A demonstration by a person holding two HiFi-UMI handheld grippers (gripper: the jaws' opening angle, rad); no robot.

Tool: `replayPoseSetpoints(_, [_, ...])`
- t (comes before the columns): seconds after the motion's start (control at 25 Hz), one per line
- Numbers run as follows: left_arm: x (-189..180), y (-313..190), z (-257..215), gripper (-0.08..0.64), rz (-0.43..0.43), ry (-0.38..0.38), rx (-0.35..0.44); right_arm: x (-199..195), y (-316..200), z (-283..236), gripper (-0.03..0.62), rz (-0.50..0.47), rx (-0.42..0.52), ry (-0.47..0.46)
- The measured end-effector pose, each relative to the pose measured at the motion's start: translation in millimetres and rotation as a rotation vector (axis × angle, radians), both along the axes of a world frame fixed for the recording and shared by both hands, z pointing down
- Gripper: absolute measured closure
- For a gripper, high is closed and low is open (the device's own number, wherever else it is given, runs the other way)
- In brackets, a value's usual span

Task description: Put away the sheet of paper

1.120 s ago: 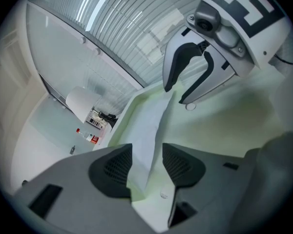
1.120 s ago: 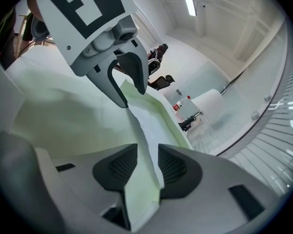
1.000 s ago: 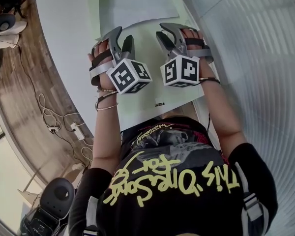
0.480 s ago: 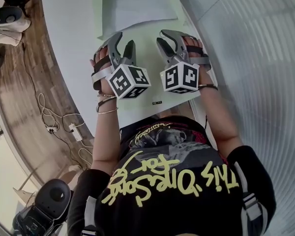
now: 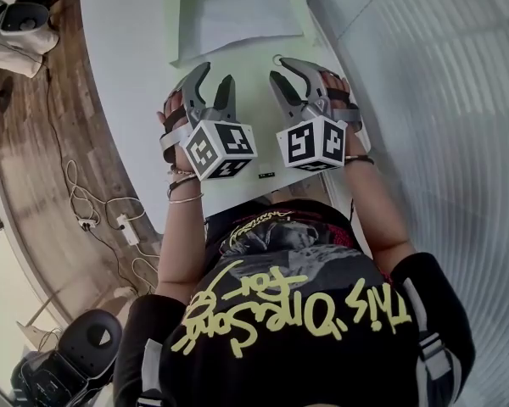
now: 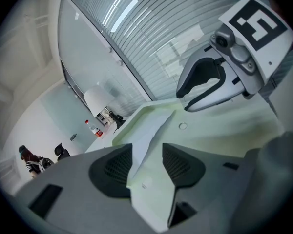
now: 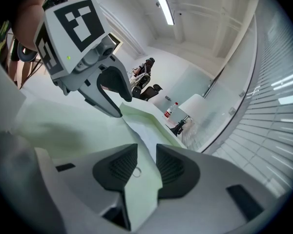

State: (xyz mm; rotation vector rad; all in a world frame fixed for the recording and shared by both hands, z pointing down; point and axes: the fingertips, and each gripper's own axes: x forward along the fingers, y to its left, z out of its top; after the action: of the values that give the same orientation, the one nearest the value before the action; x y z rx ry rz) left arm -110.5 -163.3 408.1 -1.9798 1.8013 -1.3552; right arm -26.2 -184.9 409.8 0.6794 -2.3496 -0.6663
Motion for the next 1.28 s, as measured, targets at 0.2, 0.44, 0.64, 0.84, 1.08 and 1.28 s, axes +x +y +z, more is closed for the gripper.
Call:
replayPoseSetpoints(0.2, [3.8, 3.6, -23.0, 0.365, -0.015, 0.063, 0.04, 2.2, 5.7, -26.1, 0.471, -0.001, -0.01, -0.05])
replayPoseSetpoints(0.44, [10.3, 8.3, -22.8, 0.367, -0.041, 0.147, 0.076, 7.7, 9.4, -27.8, 0.48, 0.003, -0.054, -0.12])
replayPoseSetpoints(0.64, [0.5, 16.2, -28.3, 0.37, -0.061, 0.24, 0.107, -2.4, 12.1, -35.0, 0.499, 0.009, -0.077, -0.171])
replayPoseSetpoints(0.84, [-3.5, 21.3, -33.2, 0.394, -0.081, 0.323, 0.151, -6.5, 16.1, -39.0, 0.519, 0.003, -0.103, -0.218])
replayPoseSetpoints(1.08, [-6.0, 30.7, -36.7, 0.446, -0.096, 0.345, 0.196, -8.4, 24.4, -48.7, 0.541, 0.001, -0.134, -0.276])
replayPoseSetpoints(1.28, [-9.1, 33.2, -44.6, 0.495, -0.092, 0.371, 0.244, -10.5, 24.0, -49.4, 0.555, -0.002, -0.161, -0.307])
